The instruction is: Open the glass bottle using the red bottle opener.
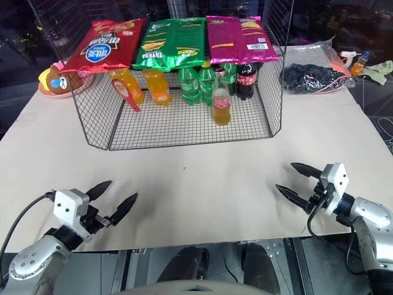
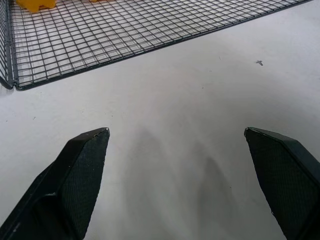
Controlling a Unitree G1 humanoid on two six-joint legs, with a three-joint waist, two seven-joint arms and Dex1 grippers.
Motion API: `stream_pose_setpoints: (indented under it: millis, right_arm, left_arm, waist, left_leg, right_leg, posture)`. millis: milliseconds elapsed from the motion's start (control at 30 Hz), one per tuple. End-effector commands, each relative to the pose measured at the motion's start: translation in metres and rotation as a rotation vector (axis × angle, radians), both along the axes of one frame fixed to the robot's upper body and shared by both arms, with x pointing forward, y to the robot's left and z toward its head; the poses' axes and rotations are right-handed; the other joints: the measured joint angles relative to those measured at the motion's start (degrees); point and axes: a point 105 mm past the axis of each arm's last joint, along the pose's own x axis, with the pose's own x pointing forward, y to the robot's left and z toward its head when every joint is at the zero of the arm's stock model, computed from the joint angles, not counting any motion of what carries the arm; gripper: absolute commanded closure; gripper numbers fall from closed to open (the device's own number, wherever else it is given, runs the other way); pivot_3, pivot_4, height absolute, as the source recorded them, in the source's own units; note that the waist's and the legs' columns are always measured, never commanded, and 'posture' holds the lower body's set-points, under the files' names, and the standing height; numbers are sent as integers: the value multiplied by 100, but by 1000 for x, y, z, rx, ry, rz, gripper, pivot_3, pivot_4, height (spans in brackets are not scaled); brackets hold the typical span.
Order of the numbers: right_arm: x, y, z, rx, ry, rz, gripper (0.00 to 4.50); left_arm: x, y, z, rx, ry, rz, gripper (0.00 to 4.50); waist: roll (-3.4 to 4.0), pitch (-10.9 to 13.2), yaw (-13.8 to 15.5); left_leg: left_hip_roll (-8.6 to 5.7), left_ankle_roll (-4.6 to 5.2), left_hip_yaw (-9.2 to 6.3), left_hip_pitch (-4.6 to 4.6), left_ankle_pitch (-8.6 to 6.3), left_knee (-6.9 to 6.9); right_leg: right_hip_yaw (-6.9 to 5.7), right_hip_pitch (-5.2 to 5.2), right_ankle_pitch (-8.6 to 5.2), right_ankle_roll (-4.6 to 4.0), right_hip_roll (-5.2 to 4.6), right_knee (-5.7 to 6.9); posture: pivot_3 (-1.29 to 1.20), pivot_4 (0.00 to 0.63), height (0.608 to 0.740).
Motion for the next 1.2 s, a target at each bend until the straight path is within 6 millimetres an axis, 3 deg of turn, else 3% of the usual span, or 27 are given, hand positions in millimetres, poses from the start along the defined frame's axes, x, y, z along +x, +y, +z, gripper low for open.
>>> stream_pose_setpoints:
  millis: [33, 567, 767, 867, 1033, 1200]
  right_arm:
    - [-1, 0, 9, -13, -29, 17, 67]
    - [0, 5, 3, -15, -28, 21, 67]
    - [2, 12, 7, 1, -38, 32, 67]
    - [4, 27, 15, 30, -60, 67, 67]
    - [8, 71, 41, 119, -143, 135, 67]
    - [6, 119, 72, 219, -246, 205, 67]
  left_arm:
    - [-3, 3, 9, 7, -37, 11, 33]
    - [-3, 5, 6, 4, -43, 9, 33]
    - [13, 15, 18, -6, -121, 70, 33]
    - [30, 18, 26, 4, -188, 116, 33]
    - [70, 28, 44, -48, -307, 259, 33]
    - [114, 13, 68, -103, -395, 227, 33]
  waist:
    - [0, 0, -1]
    - [-2, 1, -2]
    - [-2, 1, 5]
    - [-1, 0, 4]
    - [-2, 0, 4]
    - [-7, -1, 18]
  left_leg:
    - [0, 0, 0, 0, 0, 0]
    - [-1, -2, 5, 3, 2, 1]
    - [-1, -3, 4, 5, 2, 6]
    - [-1, -4, 3, 5, 2, 18]
    - [-1, -5, 2, 5, 3, 39]
    - [-7, -7, -5, 0, 4, 49]
  right_leg:
    - [0, 0, 0, 0, 0, 0]
    - [-7, 1, 0, 0, 2, 3]
    - [-14, 0, 0, 0, 5, 11]
    - [-20, 1, 1, 1, 9, 18]
    - [-19, 2, 2, 3, 30, 34]
    - [-25, -2, 3, 3, 29, 45]
  posture:
    - [0, 150, 740]
    - [0, 150, 740]
    - [0, 150, 740]
    - [0, 150, 740]
    - [0, 150, 740]
    - [0, 150, 740]
